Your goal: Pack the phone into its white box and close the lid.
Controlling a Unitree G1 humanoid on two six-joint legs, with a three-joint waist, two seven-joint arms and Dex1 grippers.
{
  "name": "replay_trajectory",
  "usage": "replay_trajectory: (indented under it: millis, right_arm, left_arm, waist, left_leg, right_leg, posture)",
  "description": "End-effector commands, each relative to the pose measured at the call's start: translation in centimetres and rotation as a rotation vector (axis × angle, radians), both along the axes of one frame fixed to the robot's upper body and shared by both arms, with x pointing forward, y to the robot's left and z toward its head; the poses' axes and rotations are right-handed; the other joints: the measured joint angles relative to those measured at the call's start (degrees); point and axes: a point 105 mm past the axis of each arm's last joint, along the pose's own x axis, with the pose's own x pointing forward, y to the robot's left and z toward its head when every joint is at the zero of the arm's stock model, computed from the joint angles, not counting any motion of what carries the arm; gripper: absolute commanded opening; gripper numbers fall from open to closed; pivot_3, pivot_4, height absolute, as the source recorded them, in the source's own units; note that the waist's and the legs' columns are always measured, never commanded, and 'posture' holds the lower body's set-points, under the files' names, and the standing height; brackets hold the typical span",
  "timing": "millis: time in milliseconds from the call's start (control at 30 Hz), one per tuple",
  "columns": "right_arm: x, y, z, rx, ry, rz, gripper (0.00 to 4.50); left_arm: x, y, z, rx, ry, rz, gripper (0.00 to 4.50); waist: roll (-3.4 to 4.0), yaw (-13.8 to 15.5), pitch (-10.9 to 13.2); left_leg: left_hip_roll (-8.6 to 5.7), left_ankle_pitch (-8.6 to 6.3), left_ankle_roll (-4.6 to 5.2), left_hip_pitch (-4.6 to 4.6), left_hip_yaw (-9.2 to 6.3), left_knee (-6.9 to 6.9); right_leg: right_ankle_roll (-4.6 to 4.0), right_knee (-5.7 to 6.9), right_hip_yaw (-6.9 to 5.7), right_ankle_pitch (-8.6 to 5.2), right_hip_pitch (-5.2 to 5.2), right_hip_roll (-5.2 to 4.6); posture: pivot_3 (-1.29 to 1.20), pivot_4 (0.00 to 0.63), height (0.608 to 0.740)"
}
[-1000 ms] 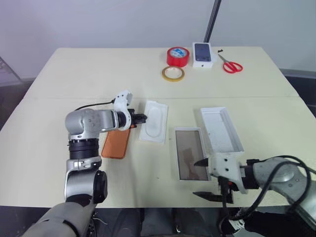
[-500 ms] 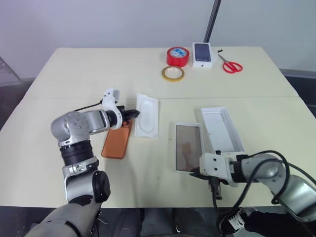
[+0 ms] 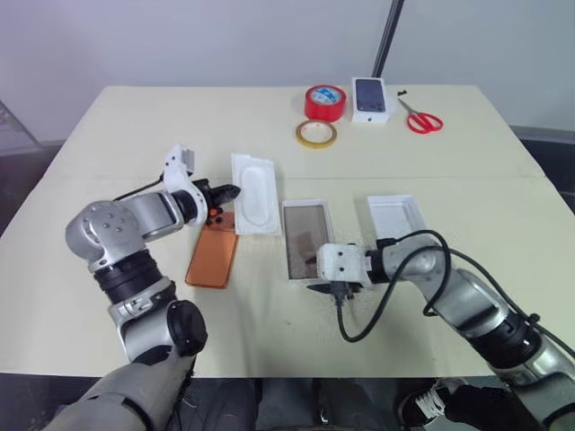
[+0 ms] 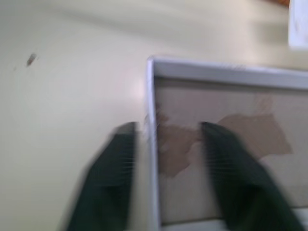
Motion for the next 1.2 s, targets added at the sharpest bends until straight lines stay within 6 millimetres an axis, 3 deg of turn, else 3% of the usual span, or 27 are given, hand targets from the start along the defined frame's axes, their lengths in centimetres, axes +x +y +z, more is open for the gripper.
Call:
replay_trajectory:
  millis: [33,367,533,767,800,833,1000,1033,1100,1200]
  right_arm:
    - [0.6,-0.9,1.9,0.049,-0.073,-0.048,4.32]
    - [1.2,-6.0,5.3,0.134,-0.099,-0.262,4.32]
    - [1.7,-7.2,5.6,0.131,-0.122,-0.307,4.32]
    - [2.3,-7.1,5.5,0.132,-0.138,-0.302,4.32]
    - [2.5,-7.0,5.5,0.133,-0.141,-0.301,4.36]
    - [2.6,-7.0,5.5,0.134,-0.145,-0.300,4.36]
    - [3.4,-6.9,6.0,0.154,-0.167,-0.306,4.36]
    - [3.4,-6.7,6.2,0.165,-0.165,-0.305,4.10]
    - [3.5,-6.5,6.4,0.189,-0.160,-0.303,3.52]
    - [3.9,-6.0,6.6,0.215,-0.151,-0.317,1.95]
  left_arm:
    - [-0.3,-0.9,1.8,-0.024,-0.074,-0.027,0.00]
    - [-1.9,-7.0,-0.2,-0.057,-0.020,-0.166,0.00]
    - [-2.9,-8.5,-1.8,-0.038,0.028,-0.192,0.00]
    - [-4.0,-9.0,-2.9,-0.025,0.053,-0.209,0.00]
    - [-4.2,-9.1,-3.0,-0.024,0.055,-0.218,0.62]
    - [-4.3,-9.2,-3.1,-0.023,0.055,-0.224,0.85]
    - [-4.5,-8.8,-2.8,-0.021,0.041,-0.228,3.31]
    - [-4.4,-8.4,-2.5,-0.021,0.032,-0.223,3.75]
    - [-4.1,-7.5,-2.0,-0.010,0.012,-0.207,3.76]
    - [-3.7,-5.6,-1.4,0.088,-0.036,-0.177,3.76]
  waist:
    - [0.00,-0.01,0.00]
    - [-0.01,0.01,0.00]
    - [-0.01,-0.23,0.00]
    - [-0.01,0.07,0.00]
    - [-0.01,0.09,0.00]
    - [-0.01,0.08,0.00]
    - [-0.01,-0.03,0.00]
    - [-0.01,-0.05,0.00]
    - [-0.01,-0.05,0.00]
    - [-0.01,-0.19,0.00]
  left_leg:
    - [0.00,0.00,0.00,0.00,0.00,0.00]
    - [-0.01,-0.15,0.25,0.00,0.00,-0.01]
    - [0.02,-0.16,0.27,0.00,0.02,-0.03]
    - [0.01,-0.15,0.26,0.00,0.04,0.00]
    - [0.00,-0.15,0.26,0.00,0.04,0.01]
    - [-0.01,-0.15,0.26,0.00,0.04,0.01]
    - [-0.01,-0.09,0.15,0.01,0.03,0.01]
    - [-0.01,-0.08,0.13,0.01,0.03,0.01]
    - [0.00,-0.05,0.08,0.01,0.03,0.01]
    - [0.00,-0.03,0.05,0.02,0.03,0.00]
  right_leg:
    - [0.00,0.00,0.00,0.00,0.00,0.00]
    - [0.01,-0.01,0.01,0.00,0.04,-0.01]
    - [0.01,0.00,0.05,0.00,0.00,0.05]
    - [0.01,0.00,0.06,0.00,0.03,0.02]
    - [0.01,-0.01,0.06,0.00,0.04,0.01]
    - [0.01,-0.01,0.06,0.00,0.04,0.01]
    - [0.01,-0.01,0.06,0.00,0.04,0.03]
    - [0.01,-0.01,0.06,0.00,0.04,0.04]
    - [0.01,-0.01,0.06,0.00,0.04,0.04]
    - [0.01,0.00,0.06,0.00,0.03,0.06]
  posture:
    - [0.00,0.150,0.725]
    - [0.00,0.150,0.725]
    - [0.00,0.150,0.725]
    - [0.00,0.150,0.725]
    - [0.00,0.150,0.725]
    - [0.00,0.150,0.725]
    - [0.00,0.150,0.725]
    - [0.00,0.150,0.725]
    - [0.00,0.150,0.725]
    - [0.00,0.150,0.725]
